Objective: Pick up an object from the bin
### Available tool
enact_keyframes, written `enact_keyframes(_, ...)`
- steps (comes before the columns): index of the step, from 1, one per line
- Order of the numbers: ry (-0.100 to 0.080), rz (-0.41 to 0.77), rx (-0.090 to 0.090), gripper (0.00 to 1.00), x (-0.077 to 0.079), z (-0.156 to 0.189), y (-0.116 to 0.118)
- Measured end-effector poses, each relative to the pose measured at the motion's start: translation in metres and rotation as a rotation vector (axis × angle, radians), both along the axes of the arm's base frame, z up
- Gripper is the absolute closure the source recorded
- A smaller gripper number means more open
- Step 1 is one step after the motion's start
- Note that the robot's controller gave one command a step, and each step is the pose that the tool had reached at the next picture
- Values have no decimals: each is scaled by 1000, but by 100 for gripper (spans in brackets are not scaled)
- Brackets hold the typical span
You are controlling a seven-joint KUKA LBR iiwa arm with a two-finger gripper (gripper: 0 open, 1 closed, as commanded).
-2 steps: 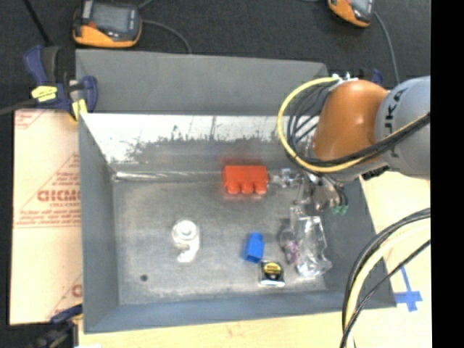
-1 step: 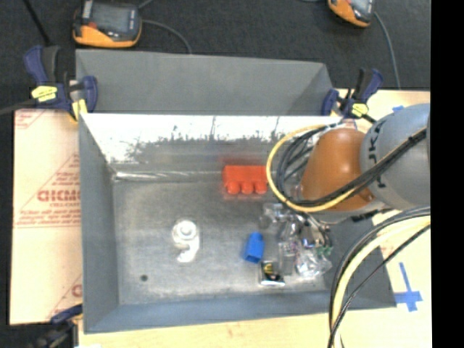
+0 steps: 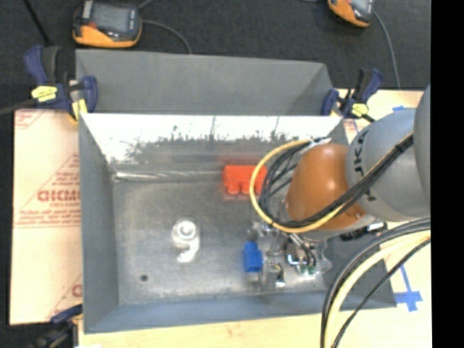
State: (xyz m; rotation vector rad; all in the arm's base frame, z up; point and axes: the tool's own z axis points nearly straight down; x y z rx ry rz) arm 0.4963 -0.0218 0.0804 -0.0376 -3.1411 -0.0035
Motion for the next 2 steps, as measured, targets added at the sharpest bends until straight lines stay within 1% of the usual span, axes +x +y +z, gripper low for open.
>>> enact_keyframes(1, -2, 2, -3, 100, 1, 0, -2)
enact_keyframes(2, -7, 55, -4, 100, -15, 52, -4)
